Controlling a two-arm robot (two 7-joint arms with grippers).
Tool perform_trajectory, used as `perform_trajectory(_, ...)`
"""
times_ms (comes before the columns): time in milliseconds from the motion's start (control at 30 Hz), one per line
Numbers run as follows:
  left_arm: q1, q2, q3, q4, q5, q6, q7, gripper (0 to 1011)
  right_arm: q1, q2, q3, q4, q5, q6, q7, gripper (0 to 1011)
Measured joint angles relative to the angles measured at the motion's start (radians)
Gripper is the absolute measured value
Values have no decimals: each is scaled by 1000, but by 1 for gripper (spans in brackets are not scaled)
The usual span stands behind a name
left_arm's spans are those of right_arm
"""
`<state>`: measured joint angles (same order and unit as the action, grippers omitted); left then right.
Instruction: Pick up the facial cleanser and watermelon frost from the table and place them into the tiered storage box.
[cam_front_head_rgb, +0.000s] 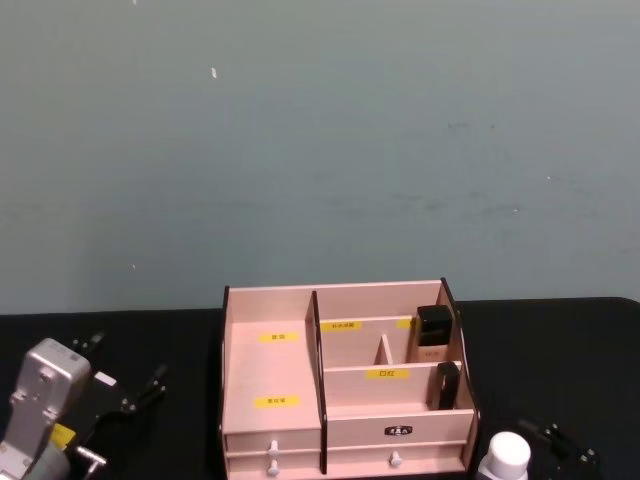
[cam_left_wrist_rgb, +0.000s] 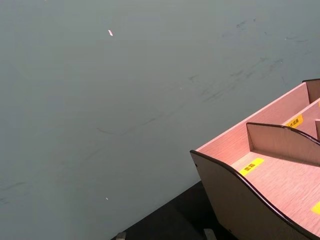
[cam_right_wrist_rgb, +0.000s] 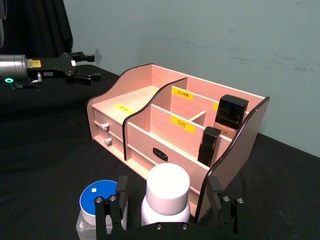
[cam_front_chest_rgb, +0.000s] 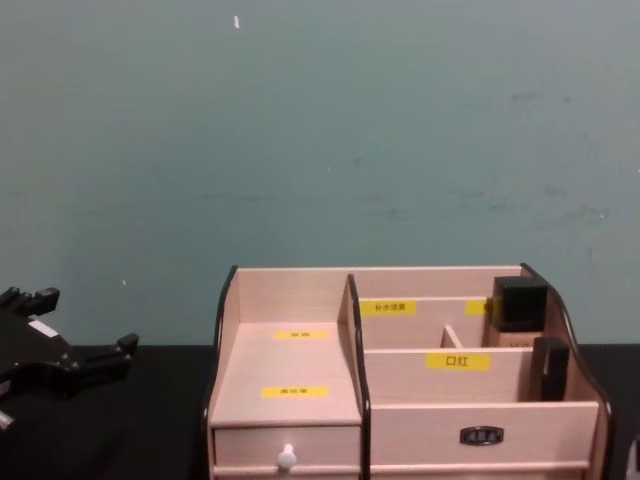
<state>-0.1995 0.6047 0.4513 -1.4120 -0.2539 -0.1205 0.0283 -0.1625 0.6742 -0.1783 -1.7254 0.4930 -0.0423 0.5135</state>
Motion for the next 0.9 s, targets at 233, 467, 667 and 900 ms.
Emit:
perform_trajectory(233,0,0,0,0,0,0,0,1001,15,-4,-11,9,4,17,-1,1002)
perform_trajectory(467,0,0,0,0,0,0,0,1001,19,-3,-15,12,10,28,-8,1002)
perform_trajectory(667,0,0,0,0,0,0,0,1001,22,-2,-18,12,14,33,-11,1002)
perform_trajectory(900,0,0,0,0,0,0,0,1001,26,3,-24,13,20,41,-8,1002)
